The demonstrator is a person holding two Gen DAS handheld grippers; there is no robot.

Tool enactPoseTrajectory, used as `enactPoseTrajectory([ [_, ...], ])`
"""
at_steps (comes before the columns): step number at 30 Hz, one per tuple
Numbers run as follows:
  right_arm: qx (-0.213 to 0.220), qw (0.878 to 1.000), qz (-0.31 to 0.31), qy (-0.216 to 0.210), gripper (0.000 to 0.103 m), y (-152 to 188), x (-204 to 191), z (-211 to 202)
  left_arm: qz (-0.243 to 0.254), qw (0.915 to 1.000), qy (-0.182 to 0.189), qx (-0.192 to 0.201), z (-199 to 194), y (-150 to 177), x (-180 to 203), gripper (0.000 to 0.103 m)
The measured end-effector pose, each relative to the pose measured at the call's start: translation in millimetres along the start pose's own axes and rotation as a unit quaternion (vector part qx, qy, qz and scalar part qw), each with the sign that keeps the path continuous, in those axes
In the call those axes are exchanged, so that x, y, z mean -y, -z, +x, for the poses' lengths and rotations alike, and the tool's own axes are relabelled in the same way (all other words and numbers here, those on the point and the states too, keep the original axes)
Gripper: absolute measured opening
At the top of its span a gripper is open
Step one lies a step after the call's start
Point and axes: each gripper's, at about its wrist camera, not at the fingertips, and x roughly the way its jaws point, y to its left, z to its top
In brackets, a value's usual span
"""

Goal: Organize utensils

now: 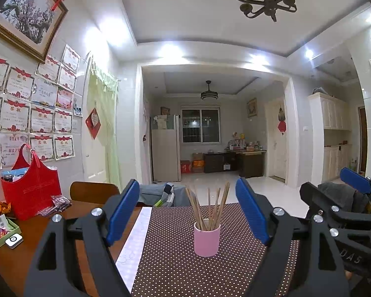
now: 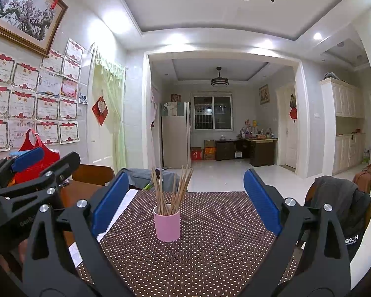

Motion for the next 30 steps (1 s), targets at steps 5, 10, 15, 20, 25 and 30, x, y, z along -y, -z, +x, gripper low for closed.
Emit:
enactPoseTrajectory([
  [5,-0.003,1.000,-0.001,0.000,0.093,0.1,-0.1,2.3,0.001,1.0000,0.002,-0.003,1.5,0.5,1.1,0.079],
  [10,-0.006,1.000,0.001,0.000,0.093,3.1,1.4,3.8,0.005,1.0000,0.001,-0.004,2.1,1.2,2.8,0.079],
  [15,-0.009,1.000,0.003,0.000,0.093,3.6,1.8,4.4,0.005,1.0000,0.002,-0.006,2.5,1.7,3.2,0.079],
  [20,-0.009,1.000,0.002,0.001,0.093,3.8,1.6,4.6,0.006,0.9999,0.003,-0.008,3.1,2.1,3.0,0.079],
  [25,-0.011,1.000,0.003,0.001,0.093,5.6,2.8,5.9,0.010,0.9999,0.002,-0.009,4.0,1.4,2.9,0.079],
  [30,-0.013,1.000,0.005,0.001,0.093,8.5,3.2,7.6,0.011,0.9999,0.002,-0.009,5.2,0.4,3.6,0.079],
])
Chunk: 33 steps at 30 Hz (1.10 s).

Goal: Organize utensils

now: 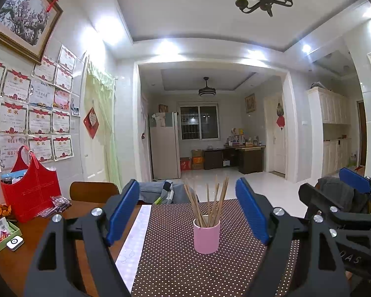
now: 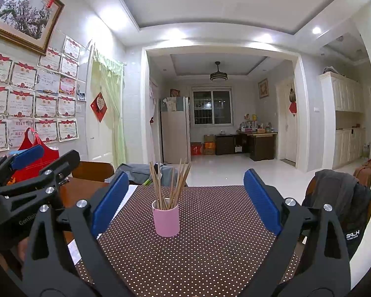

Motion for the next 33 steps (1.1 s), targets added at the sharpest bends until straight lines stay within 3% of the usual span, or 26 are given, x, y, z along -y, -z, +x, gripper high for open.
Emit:
enactPoseTrajectory([
  [33,-0.003,1.000,0.002,0.001,0.093,0.1,-1.7,-0.7,0.002,1.0000,0.001,-0.001,0.9,0.8,-0.8,0.079],
])
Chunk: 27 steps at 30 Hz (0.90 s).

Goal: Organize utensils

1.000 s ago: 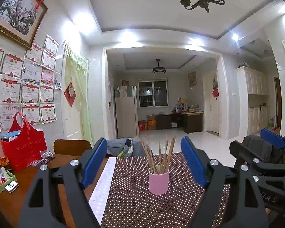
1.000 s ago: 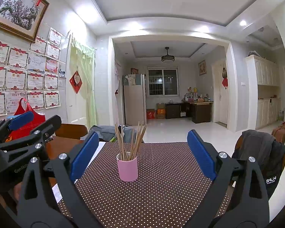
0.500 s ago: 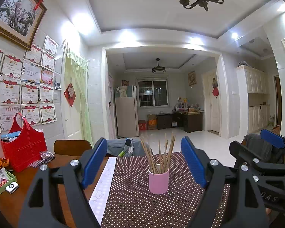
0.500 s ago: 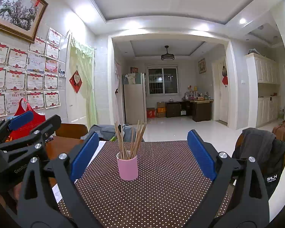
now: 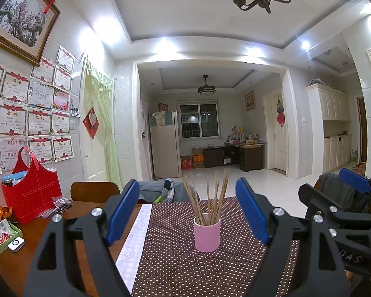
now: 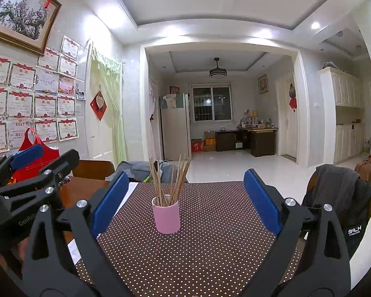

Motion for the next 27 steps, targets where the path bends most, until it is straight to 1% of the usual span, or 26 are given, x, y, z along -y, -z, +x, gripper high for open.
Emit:
enactPoseTrajectory([
  [27,-0.001,1.000,0.002,0.000,0.093,-0.5,-1.6,0.2,0.003,1.0000,0.002,-0.001,-2.1,0.0,-5.2,0.079],
])
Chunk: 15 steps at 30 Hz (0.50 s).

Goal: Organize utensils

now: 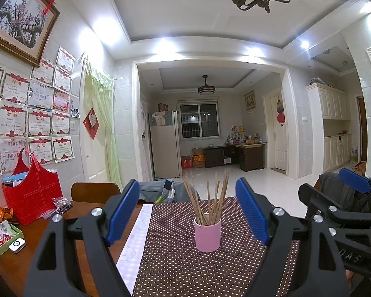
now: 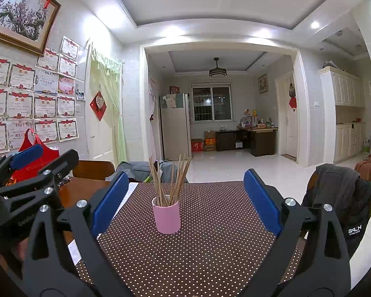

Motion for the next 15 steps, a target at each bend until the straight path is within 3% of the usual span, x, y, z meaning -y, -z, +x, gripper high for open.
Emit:
enactPoseTrajectory([
  [15,-0.001,1.000,0.001,0.000,0.093,-0.4,-0.8,0.0,0.001,1.0000,0.001,0.000,0.4,0.7,0.2,0.079],
])
